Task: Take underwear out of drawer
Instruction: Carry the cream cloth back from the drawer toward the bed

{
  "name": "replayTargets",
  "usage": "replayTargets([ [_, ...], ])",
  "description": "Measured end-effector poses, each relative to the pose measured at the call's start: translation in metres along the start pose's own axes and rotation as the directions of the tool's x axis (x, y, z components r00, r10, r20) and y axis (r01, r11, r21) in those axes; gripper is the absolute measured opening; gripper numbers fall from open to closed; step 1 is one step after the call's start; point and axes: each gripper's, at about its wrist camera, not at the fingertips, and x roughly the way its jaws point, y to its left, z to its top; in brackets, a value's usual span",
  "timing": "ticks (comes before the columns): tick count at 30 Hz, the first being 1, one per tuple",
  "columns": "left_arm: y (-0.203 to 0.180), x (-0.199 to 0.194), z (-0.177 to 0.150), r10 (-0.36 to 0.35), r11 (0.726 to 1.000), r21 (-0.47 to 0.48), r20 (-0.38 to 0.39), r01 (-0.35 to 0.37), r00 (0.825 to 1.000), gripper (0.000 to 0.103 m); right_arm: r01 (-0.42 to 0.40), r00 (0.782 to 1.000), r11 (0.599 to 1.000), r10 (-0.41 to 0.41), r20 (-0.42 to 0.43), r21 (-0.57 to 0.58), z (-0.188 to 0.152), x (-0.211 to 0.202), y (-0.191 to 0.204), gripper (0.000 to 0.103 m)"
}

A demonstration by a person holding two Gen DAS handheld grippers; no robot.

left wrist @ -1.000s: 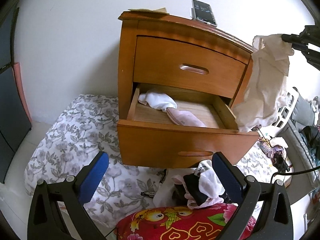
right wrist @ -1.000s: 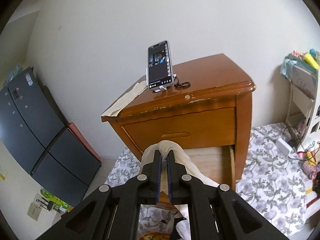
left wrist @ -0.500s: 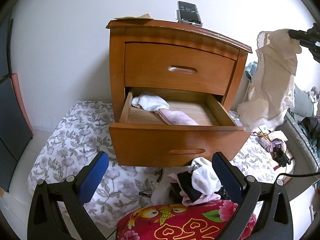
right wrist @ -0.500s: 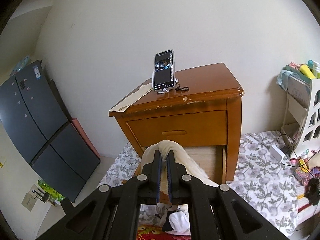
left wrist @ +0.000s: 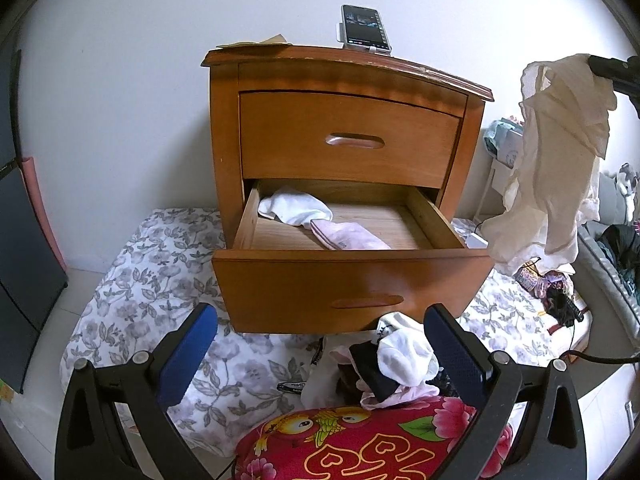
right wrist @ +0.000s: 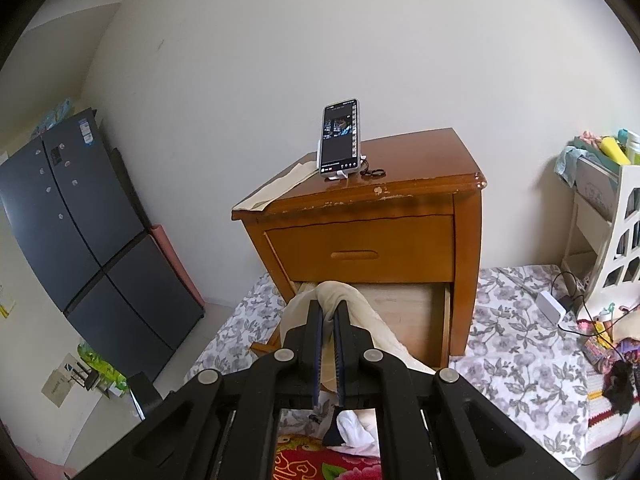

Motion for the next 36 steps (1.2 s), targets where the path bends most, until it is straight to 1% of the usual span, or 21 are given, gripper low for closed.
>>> replayTargets([
  [5, 0.002, 0.000, 0.000, 0.010, 1.000, -0.007, 0.000, -0.010, 1.000, 0.103, 0.003, 0.999, 1.000, -0.004, -0.032, -0.008, -0.006, 0.005, 0.001, 0.006],
  [13, 0.004, 0.004, -0.002, 0.018, 1.000, -0.017, -0.014, -0.018, 1.000, 0.103, 0.015, 0.992, 1.000, -0.016, -0.124, -0.011, -0.019, 0.027, 0.001, 0.006],
  [23, 0.009, 0.009, -0.004, 0.027, 0.999, -0.033, -0.029, -0.028, 0.999, 0.103, -0.009, 0.966, 1.000, 0.007, -0.257, -0.006, -0.042, 0.070, 0.004, 0.006],
  [30, 0.013, 0.017, -0.006, 0.027, 0.999, -0.044, -0.046, -0.029, 0.999, 0.103, -0.026, 0.950, 1.000, 0.024, -0.310, -0.001, -0.047, 0.090, 0.008, 0.006],
  [36, 0.018, 0.024, -0.007, 0.029, 0.998, -0.057, -0.060, -0.033, 0.998, 0.103, -0.036, 0.944, 0.999, 0.033, -0.329, -0.004, -0.048, 0.105, 0.012, 0.006],
])
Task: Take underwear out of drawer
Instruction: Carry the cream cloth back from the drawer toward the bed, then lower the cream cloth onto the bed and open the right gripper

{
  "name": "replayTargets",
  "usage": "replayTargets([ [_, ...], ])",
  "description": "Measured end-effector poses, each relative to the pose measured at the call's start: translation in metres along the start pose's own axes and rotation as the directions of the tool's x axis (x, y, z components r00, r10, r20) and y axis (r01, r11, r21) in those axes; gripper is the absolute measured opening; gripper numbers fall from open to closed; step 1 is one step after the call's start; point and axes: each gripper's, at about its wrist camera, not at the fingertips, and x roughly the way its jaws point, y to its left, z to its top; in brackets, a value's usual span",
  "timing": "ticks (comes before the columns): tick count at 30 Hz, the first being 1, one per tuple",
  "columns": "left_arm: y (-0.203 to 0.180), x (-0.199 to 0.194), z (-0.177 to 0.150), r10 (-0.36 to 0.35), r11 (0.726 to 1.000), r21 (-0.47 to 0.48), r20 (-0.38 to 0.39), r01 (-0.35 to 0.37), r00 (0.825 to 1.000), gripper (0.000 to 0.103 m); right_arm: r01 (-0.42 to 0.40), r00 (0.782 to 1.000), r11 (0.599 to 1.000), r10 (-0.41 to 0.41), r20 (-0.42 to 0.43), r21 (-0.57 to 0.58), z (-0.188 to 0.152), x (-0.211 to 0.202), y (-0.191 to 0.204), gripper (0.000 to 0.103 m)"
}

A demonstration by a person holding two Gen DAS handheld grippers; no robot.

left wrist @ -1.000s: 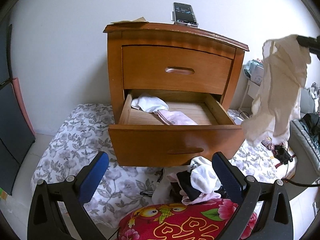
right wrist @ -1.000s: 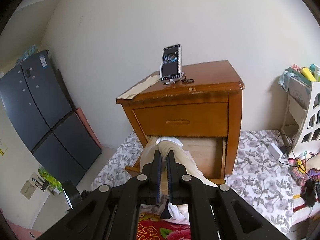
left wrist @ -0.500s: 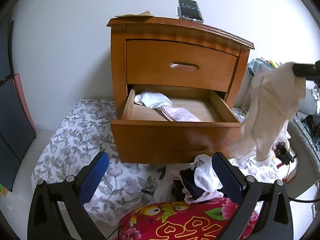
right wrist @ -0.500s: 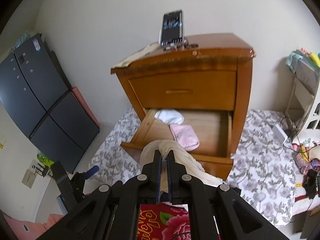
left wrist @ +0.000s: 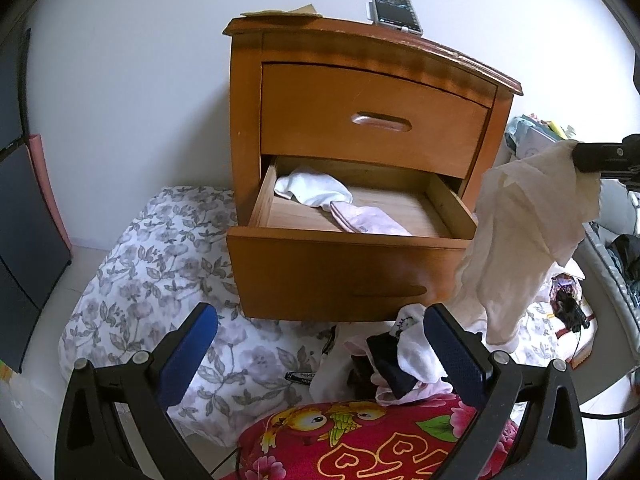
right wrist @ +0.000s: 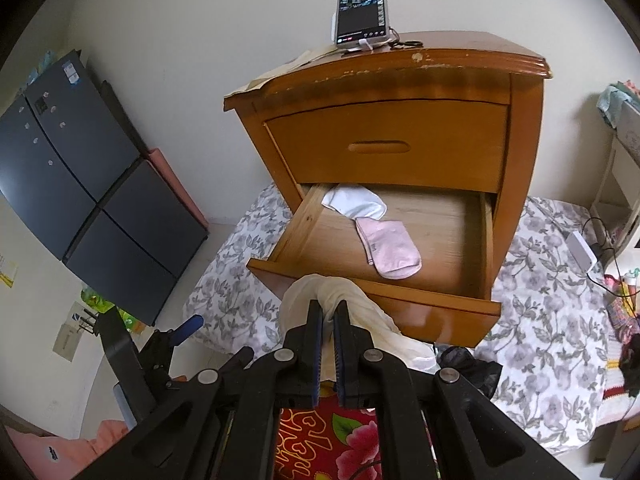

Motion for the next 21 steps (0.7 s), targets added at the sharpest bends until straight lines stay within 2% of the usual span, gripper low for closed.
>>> replayTargets([
  [4, 0.001, 0.005, -0.001, -0.001, 1.000, -0.007, -0.013, 0.001, 1.000, 0.103, 0.047, 0.998, 0.999, -0.047, -0.038, -0.015, -0.002, 0.029, -0.003, 0.006],
  [8, 0.002, 0.008, -0.001, -0.002, 1.000, -0.003, -0.019, 0.002, 1.000, 0.103, 0.076, 0.984, 0.997, -0.069, -0.163, 0.035, -0.015, 0.087, -0.022, 0.006],
  [12, 0.006, 0.011, -0.001, 0.009, 1.000, -0.015, -0.024, -0.010, 1.000, 0.103, 0.100, 0.971, 0.993, -0.082, -0.225, 0.067, -0.025, 0.124, -0.037, 0.006],
  [21, 0.006, 0.022, -0.003, 0.006, 1.000, -0.010, -0.054, -0.007, 0.999, 0.103, 0.133, 0.943, 0.987, -0.100, -0.318, 0.087, -0.045, 0.168, -0.055, 0.006],
])
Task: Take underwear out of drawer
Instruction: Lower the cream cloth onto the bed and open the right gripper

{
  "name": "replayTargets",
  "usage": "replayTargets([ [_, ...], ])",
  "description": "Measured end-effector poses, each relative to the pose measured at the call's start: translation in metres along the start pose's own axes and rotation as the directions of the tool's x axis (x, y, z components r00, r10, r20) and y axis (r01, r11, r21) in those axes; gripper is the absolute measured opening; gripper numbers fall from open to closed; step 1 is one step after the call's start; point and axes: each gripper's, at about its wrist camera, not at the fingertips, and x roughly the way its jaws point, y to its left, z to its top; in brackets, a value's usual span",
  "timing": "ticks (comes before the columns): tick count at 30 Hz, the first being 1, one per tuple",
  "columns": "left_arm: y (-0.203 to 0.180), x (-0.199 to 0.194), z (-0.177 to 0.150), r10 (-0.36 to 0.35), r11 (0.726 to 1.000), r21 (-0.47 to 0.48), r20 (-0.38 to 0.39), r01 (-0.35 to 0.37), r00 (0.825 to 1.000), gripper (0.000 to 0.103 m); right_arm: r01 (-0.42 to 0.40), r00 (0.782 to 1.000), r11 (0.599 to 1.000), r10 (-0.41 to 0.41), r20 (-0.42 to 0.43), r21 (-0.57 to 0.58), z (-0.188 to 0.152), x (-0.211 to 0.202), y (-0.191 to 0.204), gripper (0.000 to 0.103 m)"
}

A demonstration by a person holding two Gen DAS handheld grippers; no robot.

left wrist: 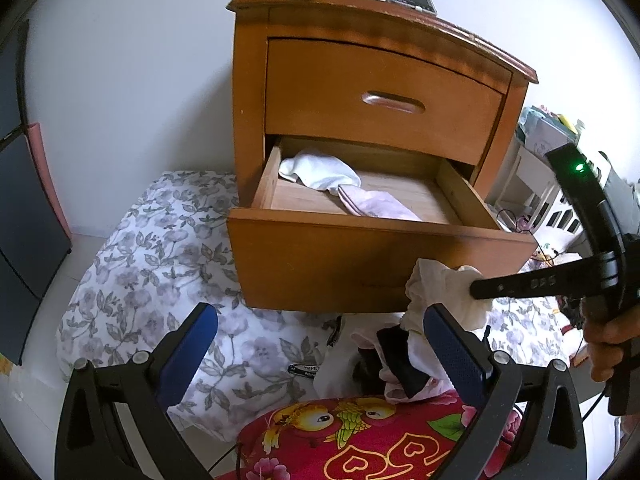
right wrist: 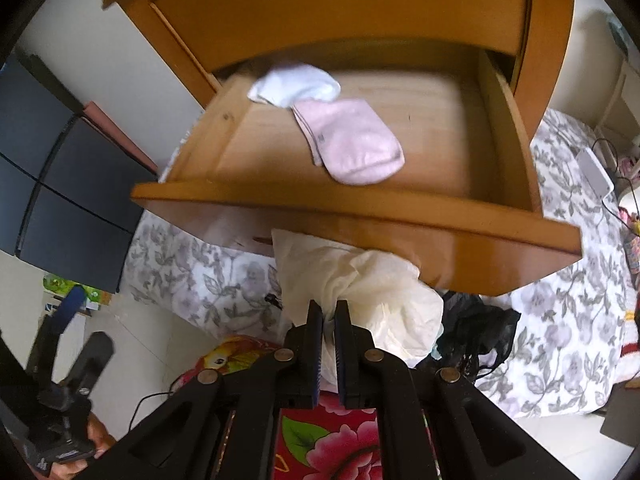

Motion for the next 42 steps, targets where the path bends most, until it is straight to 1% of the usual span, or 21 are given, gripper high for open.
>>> replayTargets([
  [4, 0.001, 0.005, 0.000, 0.001, 1.000, -0.001, -0.013, -0.001, 1.000, 0.103, -0.010, 0.999, 0.999, 0.012, -0.041, 0.034, -0.003, 0.020, -0.010, 0.006],
  [10, 0.003, 0.011, -0.001, 0.007, 1.000, -0.001, -0.029, -0.007, 1.000, 0.103, 0.002, 0.996, 0.997, 0.005, -0.092, 0.073, -0.006, 0.046, -0.022, 0.006],
  [19, 0.003, 0.016, -0.001, 0.007, 1.000, 0.000, -0.045, -0.007, 0.999, 0.103, 0.007, 0.991, 0.994, 0.007, -0.134, 0.108, -0.011, 0.067, -0.027, 0.006],
  [28, 0.003, 0.018, -0.002, 0.007, 1.000, 0.002, -0.047, -0.007, 0.999, 0.103, 0.011, 0.992, 0.994, 0.003, -0.124, 0.112, -0.011, 0.064, -0.025, 0.009],
  [32, 0.003, 0.018, -0.002, 0.008, 1.000, 0.000, -0.045, -0.008, 0.999, 0.103, 0.020, 0.993, 0.994, -0.006, -0.120, 0.111, -0.010, 0.057, -0.025, 0.009],
  [36, 0.002, 0.016, -0.003, 0.007, 1.000, 0.001, -0.040, -0.007, 0.999, 0.103, 0.023, 0.995, 0.995, -0.014, -0.098, 0.101, -0.007, 0.044, -0.022, 0.009],
  [37, 0.002, 0.016, -0.003, 0.006, 1.000, 0.001, -0.039, -0.006, 0.999, 0.103, 0.026, 0.995, 0.995, -0.017, -0.093, 0.097, -0.007, 0.041, -0.022, 0.010],
  [38, 0.002, 0.015, -0.003, 0.006, 1.000, 0.001, -0.038, -0.006, 0.999, 0.103, 0.030, 0.996, 0.995, -0.022, -0.089, 0.093, -0.006, 0.037, -0.020, 0.013],
  [39, 0.002, 0.015, -0.003, 0.005, 1.000, 0.001, -0.036, -0.005, 0.999, 0.103, 0.031, 0.996, 0.996, -0.024, -0.087, 0.088, -0.006, 0.034, -0.019, 0.019],
  [40, 0.002, 0.013, -0.002, 0.005, 1.000, 0.002, -0.035, -0.005, 0.999, 0.103, 0.034, 0.996, 0.996, -0.027, -0.083, 0.083, -0.006, 0.031, -0.018, 0.024],
  [42, 0.002, 0.012, -0.002, 0.005, 1.000, 0.001, -0.032, -0.005, 0.999, 0.103, 0.035, 0.997, 0.997, -0.031, -0.067, 0.061, -0.005, 0.020, -0.014, 0.024],
])
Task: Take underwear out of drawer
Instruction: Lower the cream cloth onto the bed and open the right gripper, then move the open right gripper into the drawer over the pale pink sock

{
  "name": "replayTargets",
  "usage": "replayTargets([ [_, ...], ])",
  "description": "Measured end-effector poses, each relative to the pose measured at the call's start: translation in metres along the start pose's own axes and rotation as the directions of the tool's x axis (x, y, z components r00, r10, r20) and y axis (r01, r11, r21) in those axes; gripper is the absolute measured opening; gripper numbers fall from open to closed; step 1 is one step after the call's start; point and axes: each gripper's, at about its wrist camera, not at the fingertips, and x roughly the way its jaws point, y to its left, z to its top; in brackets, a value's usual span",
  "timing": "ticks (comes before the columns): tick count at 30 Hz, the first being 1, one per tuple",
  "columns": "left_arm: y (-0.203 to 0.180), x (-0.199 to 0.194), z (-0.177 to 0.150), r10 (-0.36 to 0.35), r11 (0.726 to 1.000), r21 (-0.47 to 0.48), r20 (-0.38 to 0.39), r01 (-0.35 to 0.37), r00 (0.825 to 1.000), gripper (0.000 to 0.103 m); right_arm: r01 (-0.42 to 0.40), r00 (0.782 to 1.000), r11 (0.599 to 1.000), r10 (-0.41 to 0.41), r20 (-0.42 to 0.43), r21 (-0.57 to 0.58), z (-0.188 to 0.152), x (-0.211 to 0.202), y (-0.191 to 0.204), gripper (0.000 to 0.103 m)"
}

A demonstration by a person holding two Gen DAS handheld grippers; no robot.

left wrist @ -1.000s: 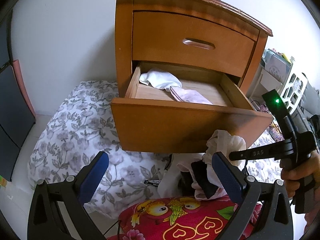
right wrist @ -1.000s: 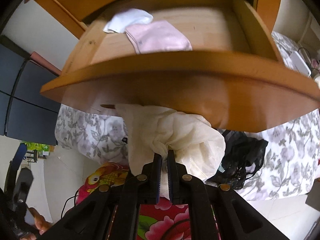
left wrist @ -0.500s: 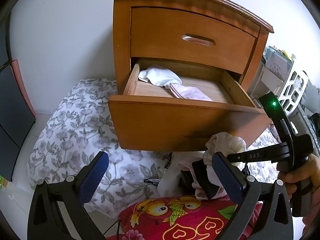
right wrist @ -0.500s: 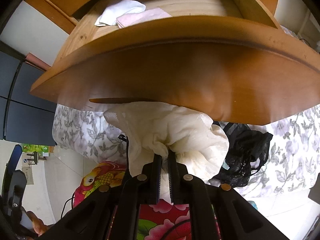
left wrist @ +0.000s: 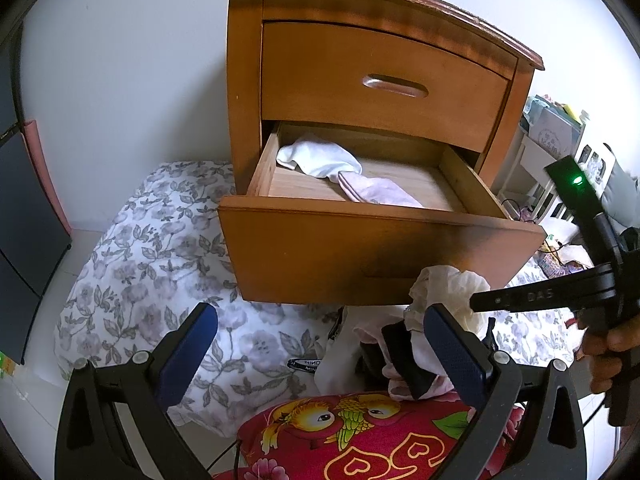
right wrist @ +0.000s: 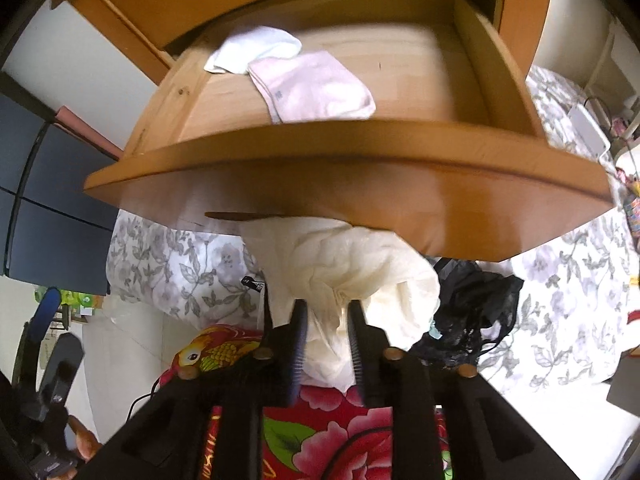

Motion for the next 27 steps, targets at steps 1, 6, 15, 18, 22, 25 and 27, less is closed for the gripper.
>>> replayTargets([
  [1, 0.000, -0.001, 0.000, 0.000, 1.000, 0.000, 0.001, 0.000, 1.000, 0.103, -0.003, 1.000, 1.000, 0.003, 0.007, -0.007, -0.001, -0.005, 0.002, 0.024],
  [6, -0.001, -0.003, 0.001, -0.001, 1.000, 0.000, 0.006, 0.001, 1.000, 0.103, -0.012, 0.997, 0.999, 0.015, 0.076, -0.044, -0.005, -0.041, 0.011, 0.024],
  [15, -0.002, -0.005, 0.002, -0.001, 1.000, 0.002, 0.012, 0.001, 1.000, 0.103, 0.041, 0.968, 0.994, -0.015, 0.251, -0.100, -0.003, -0.109, 0.025, 0.026],
  [18, -0.001, -0.005, 0.002, -0.001, 1.000, 0.001, 0.010, 0.001, 1.000, 0.103, 0.078, 0.956, 0.992, -0.046, 0.289, -0.101, -0.002, -0.119, 0.024, 0.056],
  [22, -0.001, -0.005, 0.003, 0.000, 1.000, -0.003, 0.007, 0.000, 1.000, 0.103, 0.096, 0.953, 0.990, -0.062, 0.297, -0.099, -0.001, -0.120, 0.020, 0.066],
  [25, -0.001, -0.005, 0.003, 0.004, 1.000, -0.006, 0.006, -0.004, 1.000, 0.103, 0.094, 0.955, 0.991, -0.064, 0.289, -0.092, -0.001, -0.115, 0.018, 0.072],
  [27, 0.000, -0.005, 0.003, 0.007, 1.000, -0.009, 0.005, -0.007, 1.000, 0.103, 0.099, 0.955, 0.991, -0.069, 0.287, -0.092, -0.002, -0.112, 0.018, 0.077],
])
